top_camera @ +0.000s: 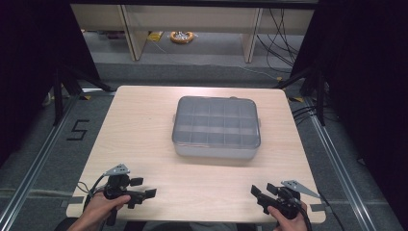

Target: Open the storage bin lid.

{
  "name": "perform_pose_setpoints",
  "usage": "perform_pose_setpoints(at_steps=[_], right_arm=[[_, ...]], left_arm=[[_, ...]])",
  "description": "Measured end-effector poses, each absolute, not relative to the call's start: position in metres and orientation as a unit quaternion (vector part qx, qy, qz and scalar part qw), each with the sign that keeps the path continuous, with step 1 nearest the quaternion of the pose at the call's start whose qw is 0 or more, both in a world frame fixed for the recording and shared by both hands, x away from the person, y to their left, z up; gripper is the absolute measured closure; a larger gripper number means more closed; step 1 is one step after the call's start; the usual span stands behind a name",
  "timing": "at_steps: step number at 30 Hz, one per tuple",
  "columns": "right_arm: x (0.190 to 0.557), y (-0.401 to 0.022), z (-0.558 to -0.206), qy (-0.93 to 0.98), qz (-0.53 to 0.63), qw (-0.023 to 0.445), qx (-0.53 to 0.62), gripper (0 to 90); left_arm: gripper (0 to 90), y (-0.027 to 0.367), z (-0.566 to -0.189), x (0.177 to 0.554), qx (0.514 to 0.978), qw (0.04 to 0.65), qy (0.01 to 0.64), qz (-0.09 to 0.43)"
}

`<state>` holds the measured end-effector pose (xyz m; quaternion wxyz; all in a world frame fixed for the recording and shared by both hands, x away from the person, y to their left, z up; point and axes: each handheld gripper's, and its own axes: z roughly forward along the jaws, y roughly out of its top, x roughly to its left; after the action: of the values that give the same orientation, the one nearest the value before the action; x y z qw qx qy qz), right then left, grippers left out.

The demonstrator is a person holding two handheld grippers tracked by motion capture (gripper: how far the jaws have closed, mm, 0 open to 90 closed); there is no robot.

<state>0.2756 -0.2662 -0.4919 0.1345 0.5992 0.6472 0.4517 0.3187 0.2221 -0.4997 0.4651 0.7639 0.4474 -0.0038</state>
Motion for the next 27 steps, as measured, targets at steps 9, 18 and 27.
perform_pose_setpoints(at_steps=[9,18,27], right_arm=[[0.29,-0.268,-0.483,0.637,0.474,0.138,0.592,27.5],[0.307,-0.274,-0.473,0.632,0.485,0.135,0.589,25.3],[0.324,-0.28,-0.457,0.633,0.487,0.145,0.584,25.6]], left_arm=[[15.8,0.22,-0.499,0.327,0.756,0.47,0.456,-0.016],[16.1,0.22,-0.493,0.339,0.754,0.471,0.458,-0.013],[16.3,0.22,-0.487,0.352,0.747,0.478,0.463,-0.007]])
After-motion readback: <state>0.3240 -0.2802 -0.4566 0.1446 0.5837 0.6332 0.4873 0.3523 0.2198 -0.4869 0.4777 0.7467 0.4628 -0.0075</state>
